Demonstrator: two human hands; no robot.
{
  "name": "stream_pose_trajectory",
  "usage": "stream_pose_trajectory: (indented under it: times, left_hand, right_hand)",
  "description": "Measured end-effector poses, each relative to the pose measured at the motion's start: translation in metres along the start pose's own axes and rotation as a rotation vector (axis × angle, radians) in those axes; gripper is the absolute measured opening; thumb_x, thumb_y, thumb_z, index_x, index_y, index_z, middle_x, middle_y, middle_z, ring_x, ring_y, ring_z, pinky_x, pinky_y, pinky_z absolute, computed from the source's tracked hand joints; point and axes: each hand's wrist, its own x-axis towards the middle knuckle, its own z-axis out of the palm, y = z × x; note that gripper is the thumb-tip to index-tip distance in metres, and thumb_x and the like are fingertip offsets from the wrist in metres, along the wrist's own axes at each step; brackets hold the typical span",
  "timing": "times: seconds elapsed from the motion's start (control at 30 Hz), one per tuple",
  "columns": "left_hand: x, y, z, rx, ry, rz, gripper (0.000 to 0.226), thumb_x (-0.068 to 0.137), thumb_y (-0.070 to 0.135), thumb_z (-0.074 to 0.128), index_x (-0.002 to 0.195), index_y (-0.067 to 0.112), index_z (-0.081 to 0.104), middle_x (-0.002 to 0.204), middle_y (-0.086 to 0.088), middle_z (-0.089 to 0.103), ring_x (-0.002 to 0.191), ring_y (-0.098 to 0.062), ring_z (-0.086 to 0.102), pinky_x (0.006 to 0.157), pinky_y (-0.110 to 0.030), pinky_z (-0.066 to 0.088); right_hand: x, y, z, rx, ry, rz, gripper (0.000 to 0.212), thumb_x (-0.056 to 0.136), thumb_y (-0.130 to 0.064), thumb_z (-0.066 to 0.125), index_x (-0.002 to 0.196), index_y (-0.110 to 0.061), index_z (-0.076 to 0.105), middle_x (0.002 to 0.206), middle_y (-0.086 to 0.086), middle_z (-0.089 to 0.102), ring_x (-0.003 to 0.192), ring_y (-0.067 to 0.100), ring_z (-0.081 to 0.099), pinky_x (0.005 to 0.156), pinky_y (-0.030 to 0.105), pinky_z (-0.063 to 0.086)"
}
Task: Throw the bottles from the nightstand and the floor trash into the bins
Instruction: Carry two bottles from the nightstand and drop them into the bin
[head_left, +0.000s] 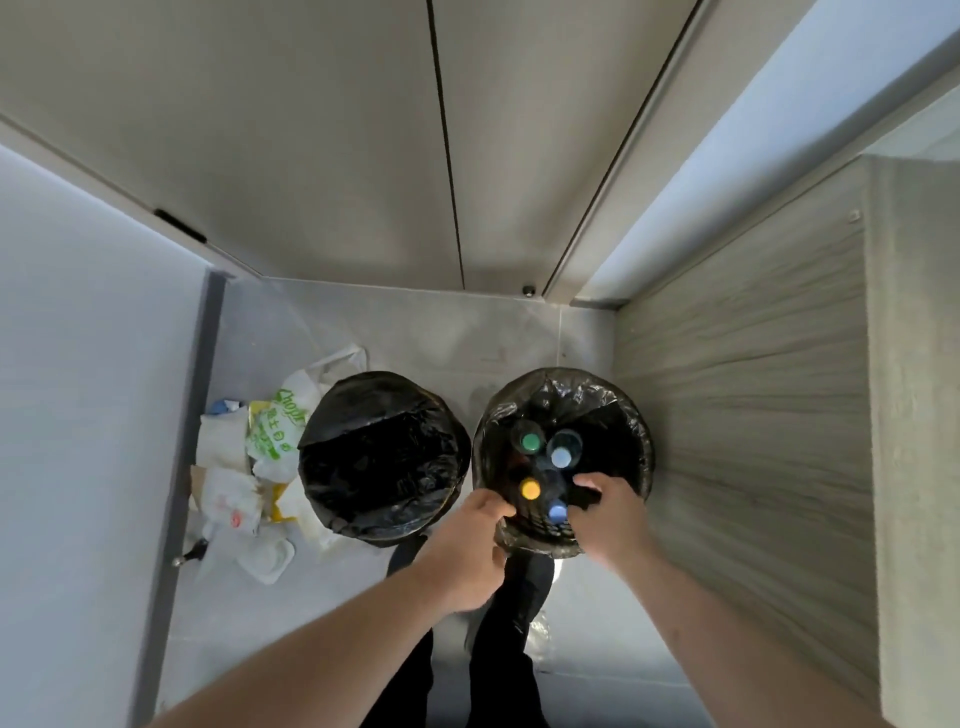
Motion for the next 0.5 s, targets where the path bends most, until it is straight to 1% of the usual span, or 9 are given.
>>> stream_pose_trajectory:
  times: [0.07, 0.13, 0.2, 0.23, 0.33, 0.43, 0.5]
  left_hand:
    - [-0.036, 0.002, -0.019, -0.012, 0.008, -0.019, 0.051, 0.094, 0.015, 0.056, 0.144, 0.026, 0.048, 0.151, 0.015, 0.034, 0.127, -0.013, 0.053, 0.106, -0.021, 0.038]
    - [-0.081, 0.005, -0.042, -0.017, 0.016, -0.047, 0.052, 0.095, 0.016, 0.054, 0.145, 0.026, 0.047, 0.153, 0.016, 0.030, 0.128, -0.013, 0.053, 0.108, -0.025, 0.040]
    - [-0.132, 0.010, -0.069, -0.016, 0.044, -0.084, 0.053, 0.095, 0.018, 0.053, 0.147, 0.027, 0.046, 0.155, 0.017, 0.028, 0.129, -0.015, 0.052, 0.109, -0.029, 0.042]
    - [-0.157, 0.013, -0.082, -0.013, 0.065, -0.103, 0.053, 0.095, 0.019, 0.053, 0.147, 0.027, 0.047, 0.154, 0.018, 0.027, 0.129, -0.015, 0.052, 0.108, -0.029, 0.042]
    - [-0.231, 0.021, -0.117, -0.034, 0.159, -0.138, 0.050, 0.094, 0.022, 0.056, 0.142, 0.032, 0.049, 0.152, 0.020, 0.026, 0.129, -0.014, 0.052, 0.106, -0.032, 0.046]
    - [-0.297, 0.031, -0.144, -0.056, 0.253, -0.169, 0.050, 0.094, 0.023, 0.057, 0.142, 0.034, 0.049, 0.155, 0.017, 0.028, 0.130, -0.014, 0.050, 0.107, -0.030, 0.045]
    - [-0.336, 0.038, -0.154, -0.075, 0.327, -0.219, 0.050, 0.095, 0.023, 0.060, 0.143, 0.034, 0.049, 0.157, 0.016, 0.029, 0.135, -0.014, 0.047, 0.109, -0.029, 0.043]
  right_hand:
    - [-0.033, -0.009, -0.008, -0.001, -0.019, -0.028, 0.043, 0.085, -0.021, 0.070, 0.128, -0.025, 0.066, 0.122, 0.000, 0.063, 0.106, 0.022, 0.067, 0.094, 0.037, 0.056]
    - [-0.075, -0.024, -0.023, -0.020, -0.034, -0.071, 0.042, 0.087, -0.016, 0.070, 0.128, -0.025, 0.065, 0.127, -0.006, 0.056, 0.108, 0.017, 0.065, 0.095, 0.035, 0.054]
    - [-0.121, -0.044, -0.041, -0.068, -0.053, -0.113, 0.042, 0.089, -0.018, 0.069, 0.129, -0.027, 0.063, 0.130, -0.011, 0.052, 0.104, 0.010, 0.065, 0.091, 0.029, 0.054]
    - [-0.143, -0.053, -0.050, -0.096, -0.060, -0.140, 0.042, 0.090, -0.019, 0.070, 0.130, -0.028, 0.062, 0.129, -0.013, 0.051, 0.106, 0.010, 0.064, 0.092, 0.029, 0.053]
    - [-0.209, -0.089, -0.075, -0.112, -0.035, -0.209, 0.044, 0.088, -0.020, 0.071, 0.130, -0.030, 0.063, 0.129, -0.014, 0.053, 0.115, 0.014, 0.062, 0.099, 0.036, 0.053]
    - [-0.271, -0.126, -0.092, -0.108, -0.058, -0.284, 0.044, 0.090, -0.023, 0.069, 0.132, -0.031, 0.060, 0.132, -0.015, 0.051, 0.117, 0.012, 0.060, 0.099, 0.033, 0.051]
    - [-0.303, -0.147, -0.099, -0.125, -0.098, -0.334, 0.045, 0.092, -0.024, 0.067, 0.135, -0.031, 0.057, 0.136, -0.017, 0.049, 0.119, 0.007, 0.055, 0.100, 0.026, 0.046]
